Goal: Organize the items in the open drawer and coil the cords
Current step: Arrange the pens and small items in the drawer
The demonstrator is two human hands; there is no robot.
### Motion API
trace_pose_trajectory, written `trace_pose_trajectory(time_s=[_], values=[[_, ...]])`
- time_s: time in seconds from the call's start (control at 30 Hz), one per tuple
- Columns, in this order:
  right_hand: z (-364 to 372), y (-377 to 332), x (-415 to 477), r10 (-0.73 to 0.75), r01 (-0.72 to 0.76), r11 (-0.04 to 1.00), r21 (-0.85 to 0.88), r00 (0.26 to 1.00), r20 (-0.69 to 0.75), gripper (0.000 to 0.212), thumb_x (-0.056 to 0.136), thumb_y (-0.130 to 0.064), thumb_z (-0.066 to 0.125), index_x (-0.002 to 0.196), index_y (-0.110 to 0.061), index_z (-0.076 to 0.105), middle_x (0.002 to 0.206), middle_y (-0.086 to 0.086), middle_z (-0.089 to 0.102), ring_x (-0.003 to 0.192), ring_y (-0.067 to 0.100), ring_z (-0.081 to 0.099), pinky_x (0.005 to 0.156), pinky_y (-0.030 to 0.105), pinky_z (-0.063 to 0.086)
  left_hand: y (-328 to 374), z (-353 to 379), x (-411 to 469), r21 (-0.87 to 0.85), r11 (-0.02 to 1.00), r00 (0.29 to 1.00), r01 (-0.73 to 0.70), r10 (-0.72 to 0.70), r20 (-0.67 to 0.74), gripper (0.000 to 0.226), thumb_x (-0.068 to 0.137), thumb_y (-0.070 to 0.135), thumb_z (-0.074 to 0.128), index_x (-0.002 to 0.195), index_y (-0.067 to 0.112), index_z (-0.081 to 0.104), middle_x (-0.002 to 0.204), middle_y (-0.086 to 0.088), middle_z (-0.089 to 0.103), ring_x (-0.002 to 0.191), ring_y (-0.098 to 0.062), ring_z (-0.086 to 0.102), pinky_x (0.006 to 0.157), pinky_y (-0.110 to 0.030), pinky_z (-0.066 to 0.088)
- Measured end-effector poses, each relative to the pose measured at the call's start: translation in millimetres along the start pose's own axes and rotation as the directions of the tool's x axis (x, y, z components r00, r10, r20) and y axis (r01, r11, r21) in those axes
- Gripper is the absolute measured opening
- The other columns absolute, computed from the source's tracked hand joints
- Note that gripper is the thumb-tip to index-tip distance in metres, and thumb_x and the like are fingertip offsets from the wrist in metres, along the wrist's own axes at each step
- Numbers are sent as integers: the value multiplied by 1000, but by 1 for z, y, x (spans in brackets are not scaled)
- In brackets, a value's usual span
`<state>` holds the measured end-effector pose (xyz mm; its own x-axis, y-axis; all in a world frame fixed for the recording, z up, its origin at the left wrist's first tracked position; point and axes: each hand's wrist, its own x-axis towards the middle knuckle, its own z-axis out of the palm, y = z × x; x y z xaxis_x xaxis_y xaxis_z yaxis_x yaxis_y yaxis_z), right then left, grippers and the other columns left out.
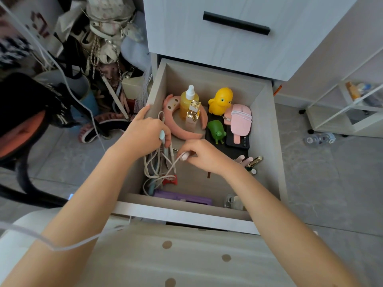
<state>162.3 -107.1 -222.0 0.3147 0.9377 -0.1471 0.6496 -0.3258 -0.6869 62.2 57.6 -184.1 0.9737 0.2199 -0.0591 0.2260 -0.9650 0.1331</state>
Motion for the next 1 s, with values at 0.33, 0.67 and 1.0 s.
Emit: trace_pose_trajectory(time_s=[0.33, 0.67, 1.0], values=[[-17, -22, -4, -13, 39, 980, 196, 991, -134, 39, 81, -5, 44, 109, -22, 65, 130, -5, 50, 123, 0, 38, 104, 17, 26, 2, -4, 0, -5, 1000, 1000, 7, -7, 11, 35, 81, 5, 48, 67, 34, 63, 78, 9, 70, 92, -6, 61, 110, -23, -18], [7, -8, 62, 652, -673, 592, 444, 723, 228, 20, 88, -4, 57, 107, -1, 60, 71, 4, 51, 52, 11, 42, 31, 12, 34, 3, -5, -2, -3, 1000, 999, -13, 13, 47, 40, 79, 2, 44, 70, 35, 64, 86, 15, 71, 94, -1, 61, 104, -21, -26], [42, 7, 81, 616, -590, 766, 256, 787, -28, 40, 95, -25, 45, 130, -7, 51, 121, 14, 58, 113, 31, 54, 90, 33, 41, 6, -6, -3, 0, 1000, 999, 3, -3, 34, 37, 83, 5, 43, 75, 31, 69, 83, 14, 70, 94, -3, 61, 105, -21, -24]])
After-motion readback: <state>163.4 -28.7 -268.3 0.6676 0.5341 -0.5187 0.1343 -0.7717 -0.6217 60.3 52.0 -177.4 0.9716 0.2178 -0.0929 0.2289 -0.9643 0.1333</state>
